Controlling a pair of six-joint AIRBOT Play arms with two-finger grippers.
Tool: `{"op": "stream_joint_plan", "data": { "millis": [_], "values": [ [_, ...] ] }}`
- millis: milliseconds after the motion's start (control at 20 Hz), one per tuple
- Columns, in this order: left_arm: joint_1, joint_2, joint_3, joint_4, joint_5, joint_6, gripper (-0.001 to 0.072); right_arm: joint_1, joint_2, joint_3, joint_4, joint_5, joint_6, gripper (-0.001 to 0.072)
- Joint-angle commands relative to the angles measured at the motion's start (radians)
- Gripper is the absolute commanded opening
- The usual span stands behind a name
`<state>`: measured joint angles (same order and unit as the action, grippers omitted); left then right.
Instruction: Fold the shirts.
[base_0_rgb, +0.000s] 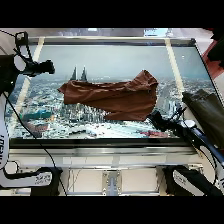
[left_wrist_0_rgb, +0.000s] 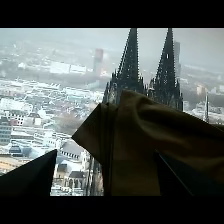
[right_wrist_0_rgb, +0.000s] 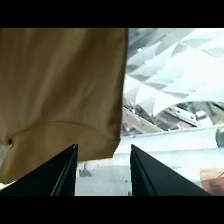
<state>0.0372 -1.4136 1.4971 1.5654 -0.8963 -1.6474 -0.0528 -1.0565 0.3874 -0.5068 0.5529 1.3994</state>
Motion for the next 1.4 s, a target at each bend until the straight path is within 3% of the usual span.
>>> {"op": "stream_joint_plan", "data": {
  "millis": [0, 300, 550, 750, 800, 900, 950, 1200, 1350],
  "values": [
    [-0.001, 0.0, 0.001, -0.003, 0.0, 0.017, 0.07, 0.064, -0.08, -0.002, 0.056, -0.092, 0.021, 0.0378],
    [-0.001, 0.0, 0.001, -0.003, 0.0, 0.033, 0.07, 0.137, -0.134, 0.007, 0.158, -0.228, 0.014, 0.0377],
    [-0.001, 0.0, 0.001, -0.004, 0.0, 0.032, 0.07, 0.142, -0.134, 0.008, 0.183, -0.229, 0.011, 0.0376],
    [-0.001, 0.0, 0.001, -0.019, 0.002, 0.033, 0.07, 0.142, -0.134, 0.008, 0.328, -0.218, -0.145, 0.0371],
    [-0.001, 0.0, 0.001, -0.025, 0.002, 0.033, 0.07, 0.142, -0.134, 0.008, 0.371, -0.215, -0.194, 0.0307],
    [-0.001, 0.0, 0.001, -0.024, 0.001, 0.033, 0.07, 0.142, -0.134, 0.008, 0.437, -0.203, -0.269, 0.0076],
    [-0.001, 0.0, 0.001, -0.024, 0.002, 0.033, 0.07, 0.141, -0.134, 0.008, 0.459, -0.198, -0.297, 0.0031],
    [0.002, 0.003, 0.001, 0.0, -0.001, 0.069, 0.07, 0.139, -0.097, 0.087, 0.469, -0.13, -0.437, 0.0029],
    [0.027, 0.011, 0.001, 0.063, -0.042, 0.017, 0.07, 0.096, 0.026, 0.171, 0.347, -0.107, -0.417, 0.0028]
  ]
}}
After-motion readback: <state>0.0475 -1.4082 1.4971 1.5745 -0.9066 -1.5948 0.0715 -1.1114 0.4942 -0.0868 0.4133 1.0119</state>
